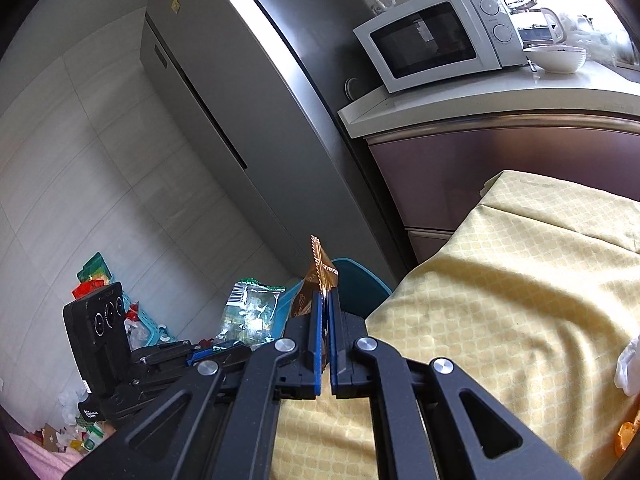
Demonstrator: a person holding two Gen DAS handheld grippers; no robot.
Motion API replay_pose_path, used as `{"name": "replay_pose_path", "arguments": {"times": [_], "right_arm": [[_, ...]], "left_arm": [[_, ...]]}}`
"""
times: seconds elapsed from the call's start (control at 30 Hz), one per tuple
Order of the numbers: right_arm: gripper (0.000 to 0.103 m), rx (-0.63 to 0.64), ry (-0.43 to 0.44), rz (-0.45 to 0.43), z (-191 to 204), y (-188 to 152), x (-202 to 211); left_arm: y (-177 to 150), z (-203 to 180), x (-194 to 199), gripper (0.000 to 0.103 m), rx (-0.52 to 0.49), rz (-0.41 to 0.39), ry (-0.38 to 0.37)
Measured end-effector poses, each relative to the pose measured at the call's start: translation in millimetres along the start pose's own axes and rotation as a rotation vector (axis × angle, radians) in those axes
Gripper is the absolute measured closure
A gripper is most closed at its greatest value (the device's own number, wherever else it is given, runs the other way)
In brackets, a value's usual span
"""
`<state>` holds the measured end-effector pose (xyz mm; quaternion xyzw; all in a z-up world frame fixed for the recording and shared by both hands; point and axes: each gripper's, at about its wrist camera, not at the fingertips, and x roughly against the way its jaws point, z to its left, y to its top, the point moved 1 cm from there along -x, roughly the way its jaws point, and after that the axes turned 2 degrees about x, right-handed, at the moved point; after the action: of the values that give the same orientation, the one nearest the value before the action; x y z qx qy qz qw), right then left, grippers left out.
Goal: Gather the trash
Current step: 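Carry the clear wrapper and brown wrapper to the teal bin, then open both grippers over the bin to drop the wrappers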
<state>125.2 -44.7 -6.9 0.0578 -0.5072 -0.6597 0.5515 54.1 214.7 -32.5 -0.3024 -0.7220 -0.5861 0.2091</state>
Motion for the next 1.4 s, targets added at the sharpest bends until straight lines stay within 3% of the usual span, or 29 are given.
{"name": "replay_pose_path", "arguments": {"times": [1.4], "right_arm": [[0.101,0.003,-0.002,0.145,21.3,1.6,-98.5]], "left_arm": [[-8.4,51.0,-40.2,0.093,0.076,0.083,0.117]]}}
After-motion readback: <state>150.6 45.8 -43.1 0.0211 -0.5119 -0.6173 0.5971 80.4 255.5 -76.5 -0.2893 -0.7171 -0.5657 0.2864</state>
